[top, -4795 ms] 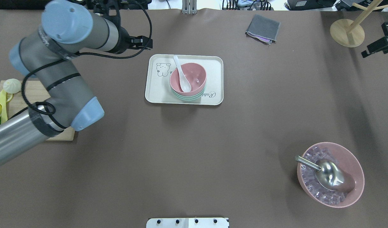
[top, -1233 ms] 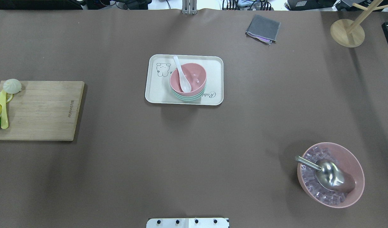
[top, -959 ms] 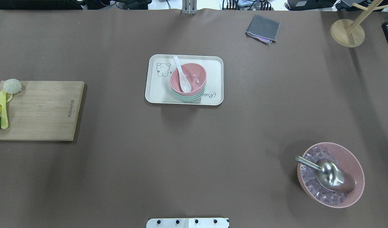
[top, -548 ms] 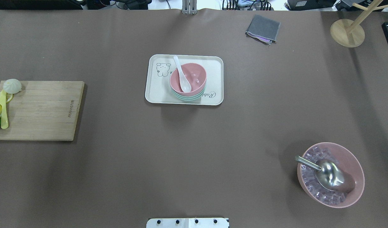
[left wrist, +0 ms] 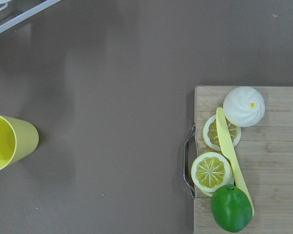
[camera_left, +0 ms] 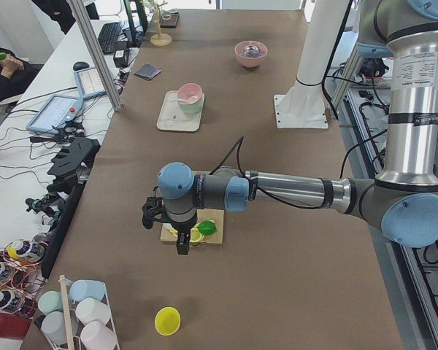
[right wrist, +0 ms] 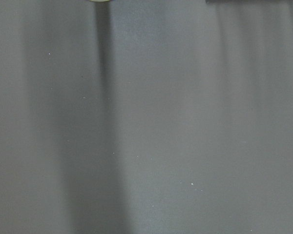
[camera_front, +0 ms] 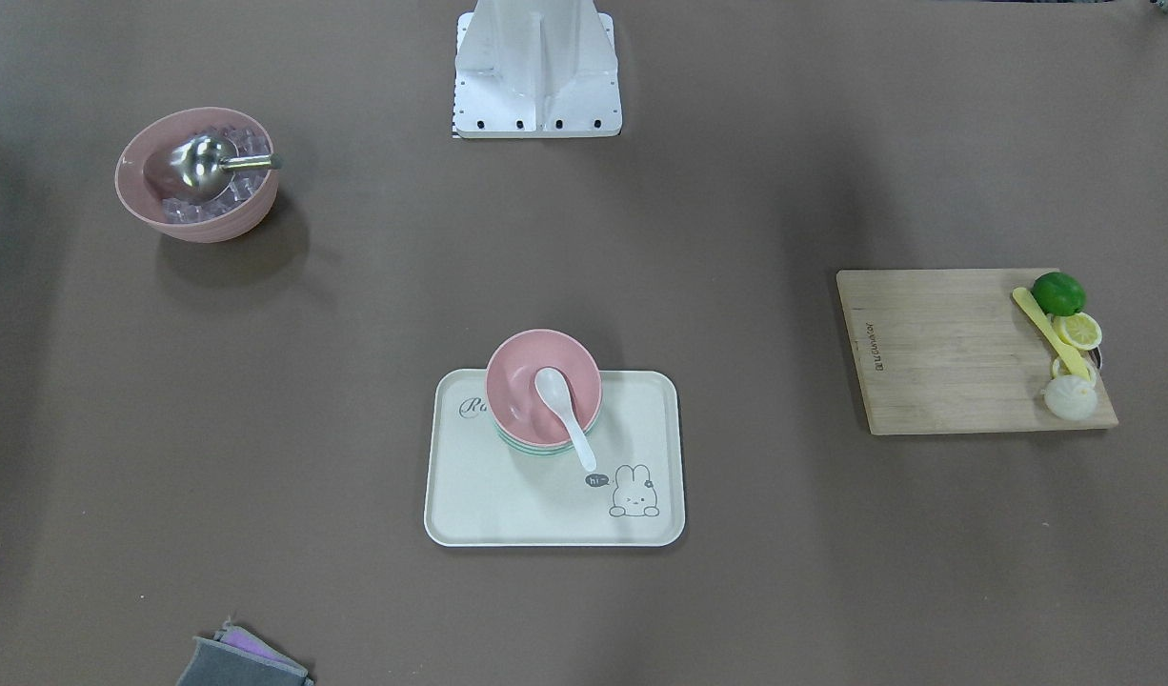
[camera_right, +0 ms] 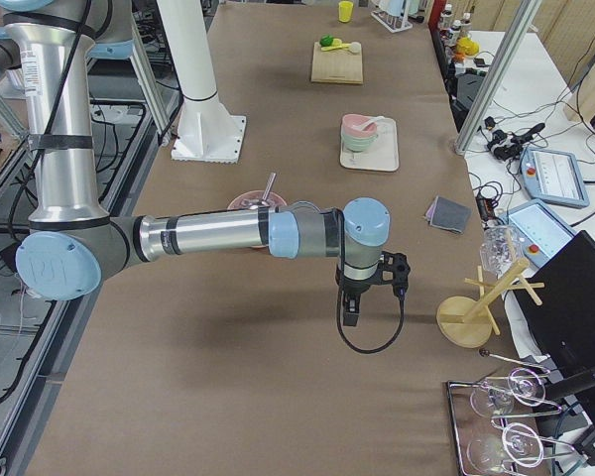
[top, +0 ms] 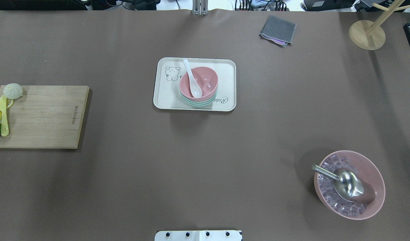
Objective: Stack pink bowl on green and place spoon
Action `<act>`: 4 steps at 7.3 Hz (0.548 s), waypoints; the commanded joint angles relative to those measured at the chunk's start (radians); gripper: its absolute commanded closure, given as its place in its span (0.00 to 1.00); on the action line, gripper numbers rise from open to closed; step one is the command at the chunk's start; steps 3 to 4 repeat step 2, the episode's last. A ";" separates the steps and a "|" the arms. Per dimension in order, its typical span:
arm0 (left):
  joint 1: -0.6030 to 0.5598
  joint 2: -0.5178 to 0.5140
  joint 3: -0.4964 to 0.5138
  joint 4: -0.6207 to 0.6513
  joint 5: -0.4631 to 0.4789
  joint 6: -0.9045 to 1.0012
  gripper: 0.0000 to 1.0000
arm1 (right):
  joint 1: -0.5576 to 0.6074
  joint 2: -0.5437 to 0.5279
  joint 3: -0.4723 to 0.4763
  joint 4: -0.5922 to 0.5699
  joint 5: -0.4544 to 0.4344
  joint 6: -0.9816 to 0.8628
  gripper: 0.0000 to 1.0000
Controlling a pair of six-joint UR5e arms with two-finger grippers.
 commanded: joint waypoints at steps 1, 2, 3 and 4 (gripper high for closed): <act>0.000 0.000 0.000 0.000 0.001 0.002 0.02 | 0.000 0.000 0.001 0.000 0.000 0.000 0.00; 0.000 0.000 0.000 0.000 0.001 0.002 0.02 | 0.000 0.000 0.000 0.000 0.000 0.000 0.00; 0.000 0.000 0.000 0.000 0.001 0.002 0.02 | 0.000 0.000 0.000 0.000 0.000 0.000 0.00; 0.000 0.000 0.000 0.000 0.001 0.002 0.02 | 0.000 0.000 0.000 0.000 0.000 0.000 0.00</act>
